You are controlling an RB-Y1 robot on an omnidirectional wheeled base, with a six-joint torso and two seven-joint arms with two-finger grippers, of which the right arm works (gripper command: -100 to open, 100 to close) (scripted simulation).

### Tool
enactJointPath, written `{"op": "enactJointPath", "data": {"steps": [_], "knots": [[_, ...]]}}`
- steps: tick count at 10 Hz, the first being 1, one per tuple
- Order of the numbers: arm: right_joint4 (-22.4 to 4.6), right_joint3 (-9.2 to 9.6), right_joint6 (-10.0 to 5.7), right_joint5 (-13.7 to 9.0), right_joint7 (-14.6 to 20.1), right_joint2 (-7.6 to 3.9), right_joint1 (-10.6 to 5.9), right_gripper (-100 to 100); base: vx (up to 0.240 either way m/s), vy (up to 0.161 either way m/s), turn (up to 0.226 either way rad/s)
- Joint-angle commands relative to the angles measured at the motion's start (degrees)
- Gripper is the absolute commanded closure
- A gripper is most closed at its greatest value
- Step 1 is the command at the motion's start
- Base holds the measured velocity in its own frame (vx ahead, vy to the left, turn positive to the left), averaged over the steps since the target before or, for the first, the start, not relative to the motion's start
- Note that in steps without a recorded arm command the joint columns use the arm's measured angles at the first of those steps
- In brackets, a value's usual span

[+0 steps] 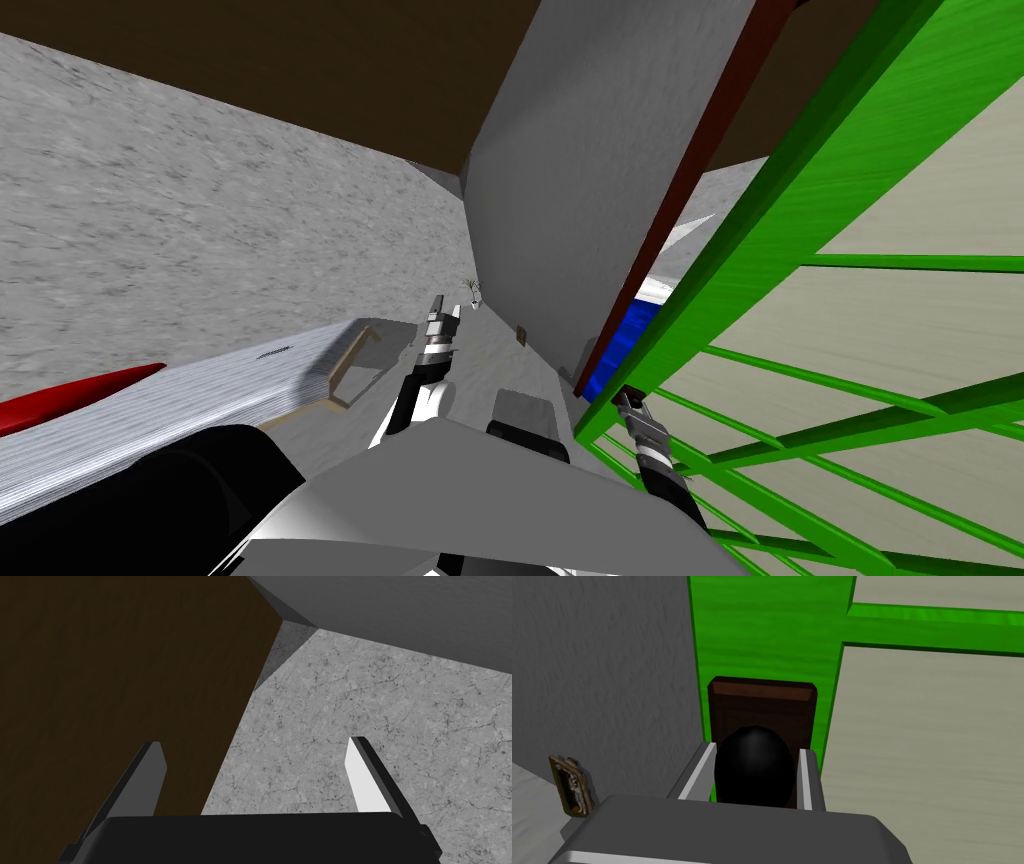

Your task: Pull the door open

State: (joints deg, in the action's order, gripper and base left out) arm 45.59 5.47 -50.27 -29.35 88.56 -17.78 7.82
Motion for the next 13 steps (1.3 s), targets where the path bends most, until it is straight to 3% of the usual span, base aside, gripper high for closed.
{"op": "enactJointPath", "data": {"steps": [1, 5, 6, 13], "knots": [[0.2, 1.22, -0.58, 0.7, 1.1, -0.66, 0.65, 100, -0.247, -0.014, 0.099], [1.5, 4.69, -2.27, 2.8, 4.4, -2.92, 2.4, 100, -0.265, -0.019, 0.094], [0.8, 4.36, -2.18, 2.6, 4.1, -2.6, 1.93, 100, -0.108, 0.009, 0.007], [1.3, 9.41, -6.97, 5.4, 9.5, -6.88, 5.25, 100, -0.222, -0.032, 0.104]]}}
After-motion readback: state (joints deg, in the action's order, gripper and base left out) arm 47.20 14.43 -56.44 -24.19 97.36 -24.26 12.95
